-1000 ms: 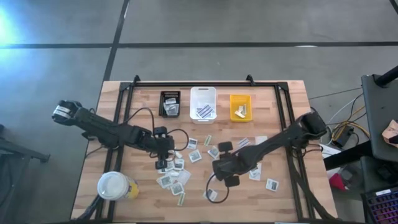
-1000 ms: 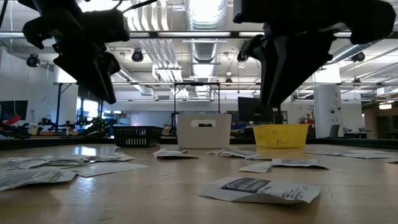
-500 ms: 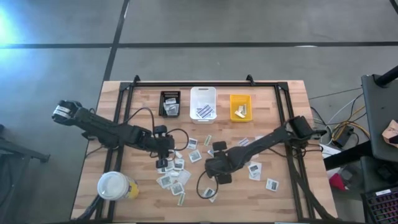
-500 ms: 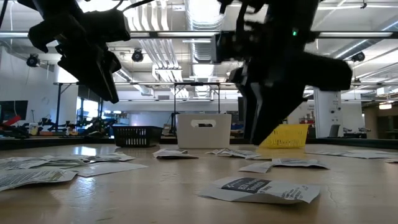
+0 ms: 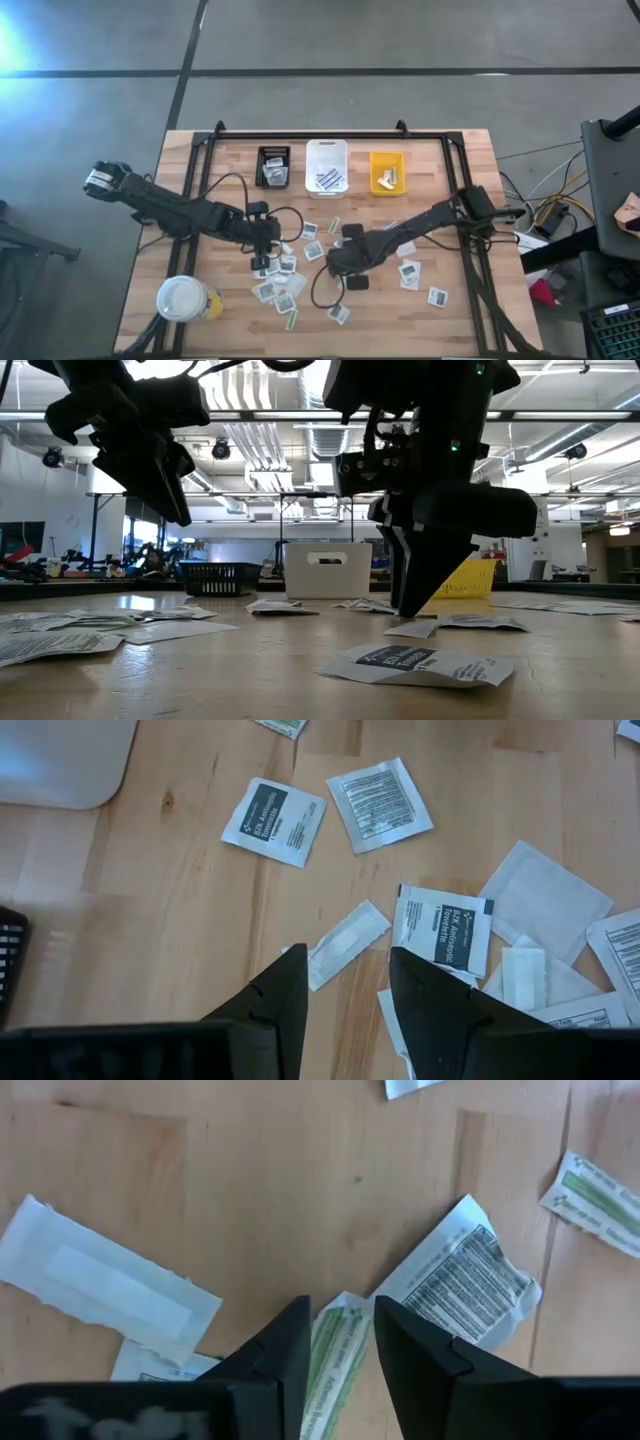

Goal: Pick & Place First Aid Supplies
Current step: Put the green bandage into the yellow basket

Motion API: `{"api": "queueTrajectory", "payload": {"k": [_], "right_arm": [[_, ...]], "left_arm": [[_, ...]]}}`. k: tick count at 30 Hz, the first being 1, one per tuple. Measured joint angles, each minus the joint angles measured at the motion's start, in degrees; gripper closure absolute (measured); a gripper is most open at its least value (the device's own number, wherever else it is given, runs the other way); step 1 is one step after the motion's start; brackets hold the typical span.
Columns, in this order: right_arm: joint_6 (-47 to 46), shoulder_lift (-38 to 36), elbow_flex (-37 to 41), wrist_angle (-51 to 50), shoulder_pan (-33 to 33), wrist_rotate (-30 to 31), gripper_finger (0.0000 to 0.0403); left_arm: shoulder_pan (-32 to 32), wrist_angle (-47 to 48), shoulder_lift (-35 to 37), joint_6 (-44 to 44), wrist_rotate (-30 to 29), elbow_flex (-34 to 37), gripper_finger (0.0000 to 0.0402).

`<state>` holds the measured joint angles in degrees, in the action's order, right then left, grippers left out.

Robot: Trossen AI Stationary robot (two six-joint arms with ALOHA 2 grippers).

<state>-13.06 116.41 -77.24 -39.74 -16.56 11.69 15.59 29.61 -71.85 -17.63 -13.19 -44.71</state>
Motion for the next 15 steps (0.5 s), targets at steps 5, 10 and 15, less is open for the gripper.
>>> {"api": "queueTrajectory", "payload": {"k": [5, 10, 15], "right_arm": [[-1.72, -0.21, 1.14, 0.58, 1.05, -0.96, 0.0313], [-3.09, -0.21, 1.34, 0.62, 1.56, -1.46, 0.0344], [-3.08, -0.21, 1.45, 0.17, 1.91, -1.07, 0.0378]], "left_arm": [[0.00, 0.00, 0.00, 0.02, -0.02, 0.00, 0.0266], [0.00, 0.00, 0.00, 0.43, -0.02, 0.00, 0.0266], [0.00, 0.00, 0.00, 1.03, -0.15, 0.00, 0.0266]]}}
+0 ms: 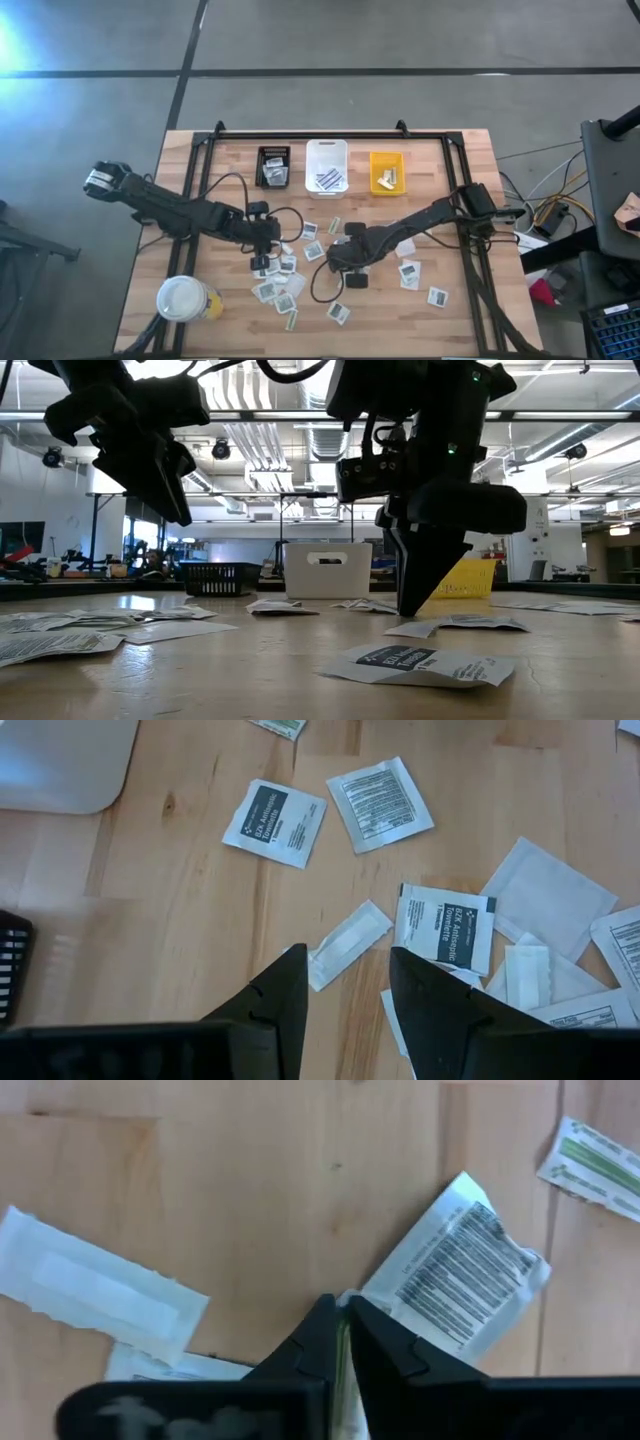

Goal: Pick & Place First Aid Supplies
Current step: Put the green bandage into the yellow basket

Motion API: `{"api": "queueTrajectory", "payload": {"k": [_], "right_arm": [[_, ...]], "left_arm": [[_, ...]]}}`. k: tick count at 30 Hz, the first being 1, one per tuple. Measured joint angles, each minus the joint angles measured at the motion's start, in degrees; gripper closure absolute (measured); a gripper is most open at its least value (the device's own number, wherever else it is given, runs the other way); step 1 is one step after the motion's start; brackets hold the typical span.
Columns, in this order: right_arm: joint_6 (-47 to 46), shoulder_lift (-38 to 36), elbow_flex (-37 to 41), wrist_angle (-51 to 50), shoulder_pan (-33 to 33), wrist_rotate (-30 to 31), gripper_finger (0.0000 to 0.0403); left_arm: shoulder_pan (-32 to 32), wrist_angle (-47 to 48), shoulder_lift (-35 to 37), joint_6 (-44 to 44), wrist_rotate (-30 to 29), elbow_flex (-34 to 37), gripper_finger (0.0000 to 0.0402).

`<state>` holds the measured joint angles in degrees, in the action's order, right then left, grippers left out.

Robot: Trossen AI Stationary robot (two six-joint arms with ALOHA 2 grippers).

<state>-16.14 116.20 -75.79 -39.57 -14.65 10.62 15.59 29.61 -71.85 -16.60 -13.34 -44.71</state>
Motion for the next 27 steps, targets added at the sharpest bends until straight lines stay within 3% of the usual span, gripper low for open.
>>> {"api": "queueTrajectory", "payload": {"k": [12, 22, 27], "right_arm": [[0.39, -1.10, 0.29, -0.86, 0.25, 0.15, 0.0394], [0.54, -9.17, 0.56, -1.22, -0.44, 0.37, 0.0394], [1.14, -13.58, 0.69, -2.93, -0.36, 5.58, 0.0394]], "left_arm": [[0.00, 0.00, 0.00, -0.02, 0.02, 0.00, 0.0266], [0.00, 0.00, 0.00, -0.32, 0.24, 0.02, 0.0266], [0.00, 0.00, 0.00, -0.52, 0.24, 0.07, 0.0266]]}}
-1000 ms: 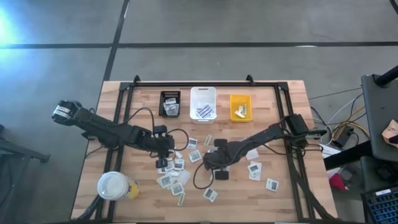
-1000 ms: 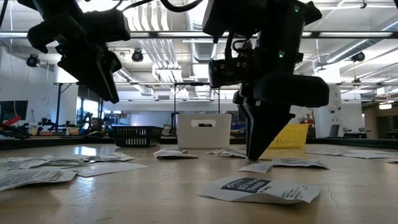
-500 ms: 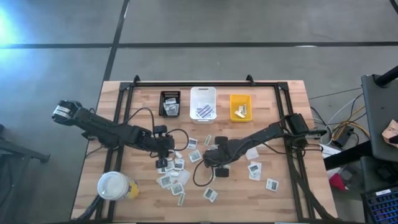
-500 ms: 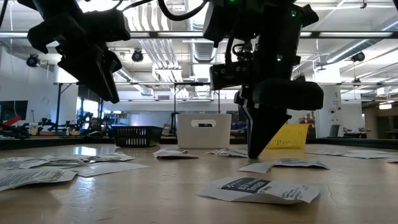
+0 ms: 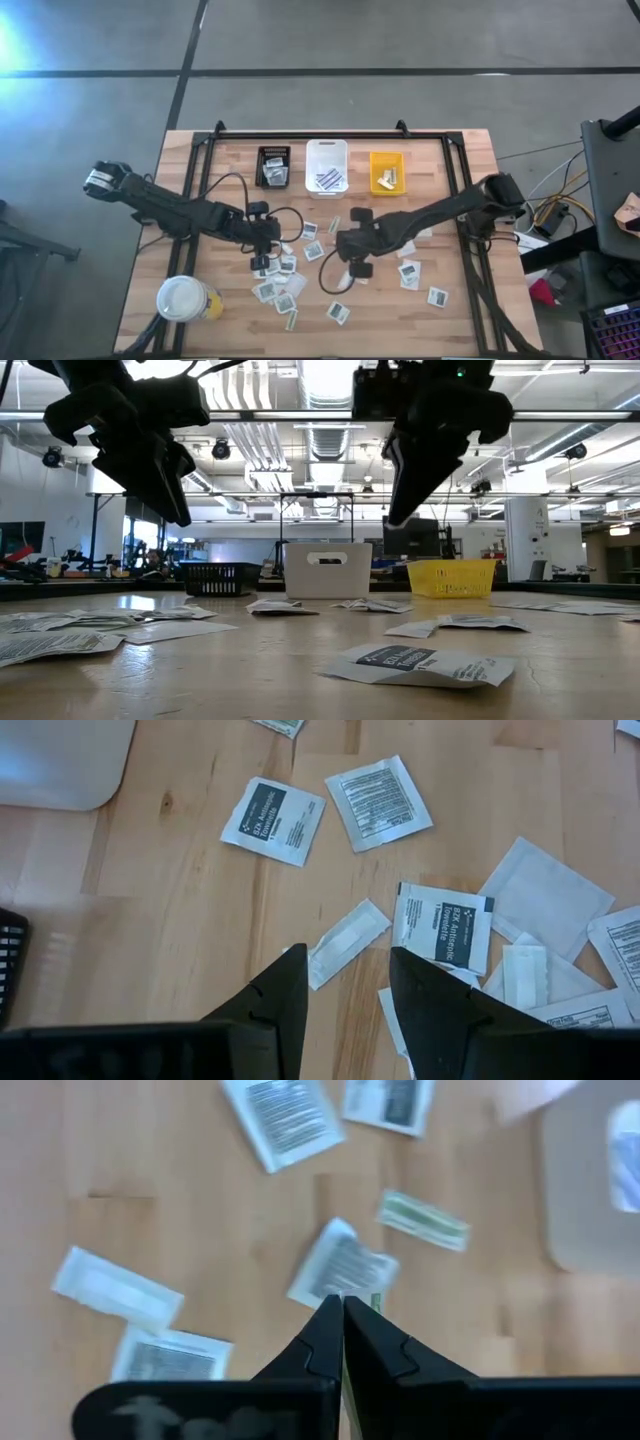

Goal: Pick & Place First Aid Supplies
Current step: Put the green bandage into the yellow basket

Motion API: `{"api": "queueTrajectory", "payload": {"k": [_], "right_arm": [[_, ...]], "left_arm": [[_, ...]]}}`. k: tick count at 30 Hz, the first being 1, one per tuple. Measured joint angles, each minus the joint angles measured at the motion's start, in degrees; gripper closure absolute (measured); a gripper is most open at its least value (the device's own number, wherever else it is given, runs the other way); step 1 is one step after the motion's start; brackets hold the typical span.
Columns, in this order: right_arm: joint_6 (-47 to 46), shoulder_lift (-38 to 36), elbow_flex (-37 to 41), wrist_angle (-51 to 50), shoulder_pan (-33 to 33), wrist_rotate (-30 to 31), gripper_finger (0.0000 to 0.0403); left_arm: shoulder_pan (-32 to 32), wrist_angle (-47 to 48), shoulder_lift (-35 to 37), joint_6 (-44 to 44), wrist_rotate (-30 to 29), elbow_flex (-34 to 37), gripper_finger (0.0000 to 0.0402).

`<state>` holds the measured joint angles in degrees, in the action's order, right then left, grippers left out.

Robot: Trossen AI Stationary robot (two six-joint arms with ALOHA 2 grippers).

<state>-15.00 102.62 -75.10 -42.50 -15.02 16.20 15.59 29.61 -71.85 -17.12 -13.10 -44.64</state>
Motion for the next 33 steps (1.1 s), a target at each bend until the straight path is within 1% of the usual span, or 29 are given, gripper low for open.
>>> {"api": "queueTrajectory", "payload": {"k": [11, 18, 22, 26, 33], "right_arm": [[2.38, -7.75, 2.37, -1.17, 1.80, 9.38, 0.0394], [2.06, -13.27, 9.55, 0.10, 6.92, 9.91, 0.0394], [1.75, -16.95, 15.35, 4.18, 10.82, 9.87, 0.0394], [1.73, -21.59, 21.01, 10.83, 15.02, 9.06, 0.0394], [1.73, -29.64, 28.56, 21.03, 21.35, 8.81, 0.0394]], "left_arm": [[0.00, -0.03, 0.00, -0.05, -0.02, 0.00, 0.0266], [0.00, 0.04, 0.00, -1.01, -0.02, 0.00, 0.0266], [0.00, 0.07, 0.00, -1.00, -0.02, 0.00, 0.0266], [0.00, 0.02, 0.00, -0.96, -0.04, 0.00, 0.0266], [0.02, 0.02, 0.00, -0.94, -0.04, 0.00, 0.0266]]}}
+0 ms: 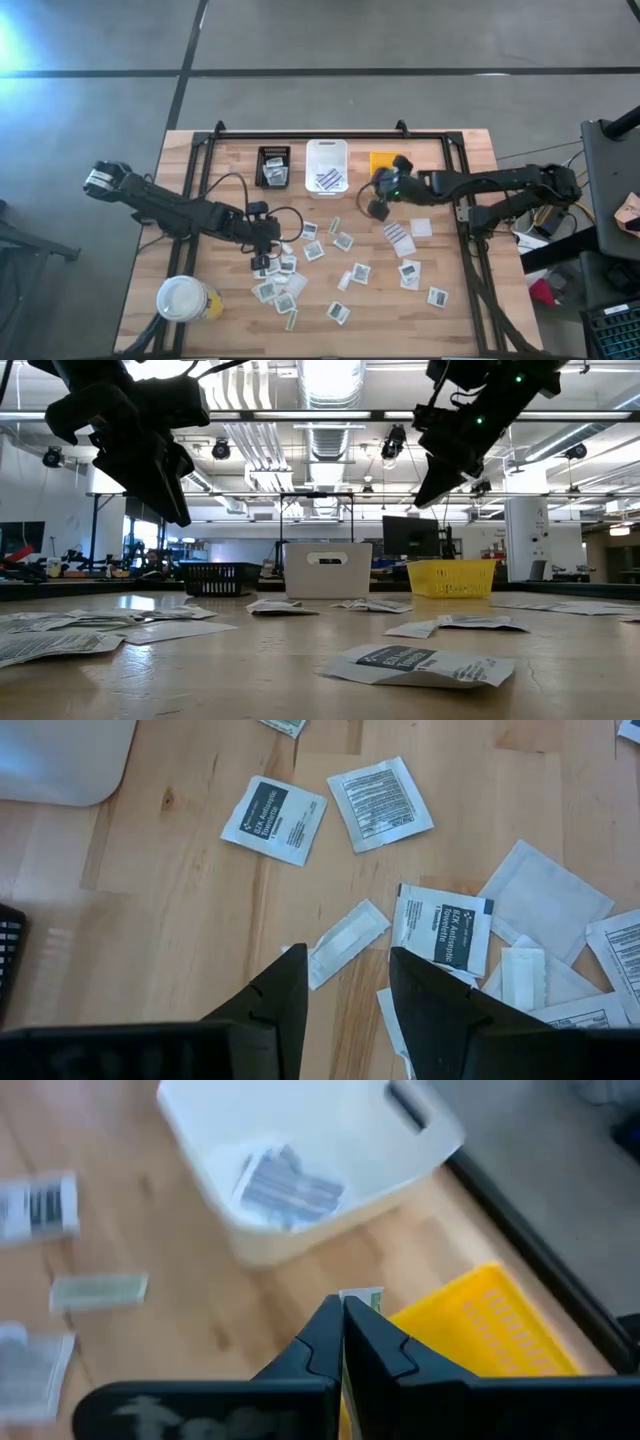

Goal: Pick & Place First Aid Supplies
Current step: Put the green bandage into the yellow basket

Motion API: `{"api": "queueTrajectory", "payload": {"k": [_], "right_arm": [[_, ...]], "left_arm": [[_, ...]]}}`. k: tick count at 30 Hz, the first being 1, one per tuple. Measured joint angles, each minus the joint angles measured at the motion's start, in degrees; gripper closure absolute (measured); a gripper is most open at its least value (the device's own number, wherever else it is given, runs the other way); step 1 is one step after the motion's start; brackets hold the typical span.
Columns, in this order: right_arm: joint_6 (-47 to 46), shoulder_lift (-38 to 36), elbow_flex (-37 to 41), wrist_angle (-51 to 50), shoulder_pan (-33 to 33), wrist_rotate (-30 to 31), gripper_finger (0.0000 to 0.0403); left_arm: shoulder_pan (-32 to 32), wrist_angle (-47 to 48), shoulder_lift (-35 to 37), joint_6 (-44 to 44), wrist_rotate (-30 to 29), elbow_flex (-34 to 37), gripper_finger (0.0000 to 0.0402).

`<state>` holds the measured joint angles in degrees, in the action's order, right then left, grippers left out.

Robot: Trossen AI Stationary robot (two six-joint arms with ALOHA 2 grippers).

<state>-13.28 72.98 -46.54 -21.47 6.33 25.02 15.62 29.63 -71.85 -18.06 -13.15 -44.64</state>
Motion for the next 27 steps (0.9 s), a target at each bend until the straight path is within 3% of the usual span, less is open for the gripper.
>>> {"api": "queueTrajectory", "payload": {"k": [6, 13, 27], "right_arm": [[-2.66, -4.15, 5.65, 9.31, 4.69, -0.20, 0.0394], [-10.10, -3.89, 11.22, 17.97, 9.09, -1.57, 0.0394], [-19.56, -3.40, 16.87, 19.24, 11.99, -1.49, 0.0394]], "left_arm": [[0.00, -0.01, 0.00, 0.01, 0.00, 0.00, 0.0266], [0.00, -0.04, 0.00, 0.02, 0.00, 0.00, 0.0266], [0.00, -0.23, -0.02, 0.04, -0.02, 0.00, 0.0266]]}}
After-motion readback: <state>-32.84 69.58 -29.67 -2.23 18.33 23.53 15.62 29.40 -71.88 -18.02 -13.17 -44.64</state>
